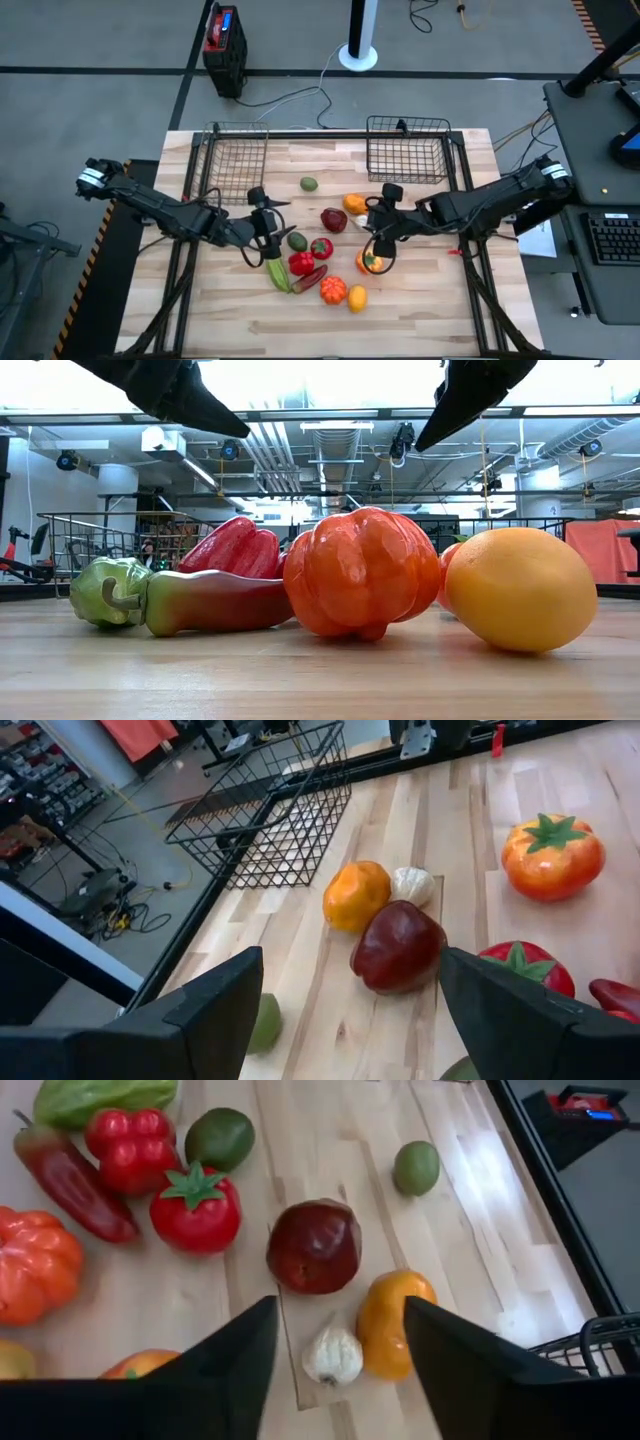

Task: Sort produce into baskets
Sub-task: Put the garlic into the black wire basket

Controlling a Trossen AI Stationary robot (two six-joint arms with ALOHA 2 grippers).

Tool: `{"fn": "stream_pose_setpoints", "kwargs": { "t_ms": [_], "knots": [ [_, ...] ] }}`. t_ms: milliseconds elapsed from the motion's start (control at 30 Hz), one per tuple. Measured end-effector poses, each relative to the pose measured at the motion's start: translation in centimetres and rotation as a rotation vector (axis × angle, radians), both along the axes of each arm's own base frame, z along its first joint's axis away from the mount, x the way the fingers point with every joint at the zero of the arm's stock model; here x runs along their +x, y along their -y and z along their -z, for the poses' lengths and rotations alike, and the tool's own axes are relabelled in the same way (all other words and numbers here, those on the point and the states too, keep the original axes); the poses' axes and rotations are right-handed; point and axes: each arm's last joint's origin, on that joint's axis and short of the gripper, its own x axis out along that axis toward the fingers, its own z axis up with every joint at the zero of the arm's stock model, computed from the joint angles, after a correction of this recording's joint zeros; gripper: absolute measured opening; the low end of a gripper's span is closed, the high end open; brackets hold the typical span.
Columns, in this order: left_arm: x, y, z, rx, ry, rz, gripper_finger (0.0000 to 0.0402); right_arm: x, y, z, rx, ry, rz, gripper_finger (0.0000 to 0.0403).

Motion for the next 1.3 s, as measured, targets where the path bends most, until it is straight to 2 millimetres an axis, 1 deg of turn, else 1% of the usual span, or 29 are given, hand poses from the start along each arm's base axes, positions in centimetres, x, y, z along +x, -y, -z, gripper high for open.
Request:
{"fn": "stream_pose_setpoints", "kwargs": {
  "t_ms": [100, 200, 300, 400, 567, 633, 900, 1033, 1300],
  "knots": [
    [0.0, 0.0, 0.1, -0.005, 0.001, -0.002, 0.0284, 0.2, -0.1, -0.2, -0.016, 0.021, -0.025, 0.0264],
    [0.1, 0.0, 0.0, -0.013, 0.018, -0.006, 0.0284, 0.6, -0.2, -0.1, -0.037, 0.063, -0.060, 0.0294],
    [0.2, 0.0, 0.0, -0.015, 0.026, -0.007, 0.0284, 1.0, -0.2, 0.4, -0.059, 0.120, -0.092, 0.0315],
    [0.2, -0.1, 0.0, -0.016, 0.031, -0.009, 0.0284, 1.2, 0.0, 1.2, -0.057, 0.177, -0.093, 0.0327],
    [0.3, -0.1, 0.0, -0.012, 0.030, -0.010, 0.0284, 1.5, 0.5, 2.4, -0.042, 0.278, -0.070, 0.0330],
    [0.3, -0.2, 0.0, -0.012, 0.030, -0.012, 0.0284, 1.4, 0.6, 2.9, -0.036, 0.291, -0.064, 0.0329],
    [0.3, -0.3, 0.0, -0.012, 0.030, -0.016, 0.0284, 0.5, 0.8, 4.3, 0.019, 0.169, 0.005, 0.0333],
    [0.3, -0.3, -0.1, -0.003, 0.036, -0.030, 0.0284, 0.0, 0.9, 4.9, 0.032, 0.108, 0.033, 0.0329],
    [0.4, -0.4, -0.2, -0.009, 0.054, -0.033, 0.0284, -0.9, 1.1, 6.3, 0.082, 0.045, 0.111, 0.0320]
  ]
}}
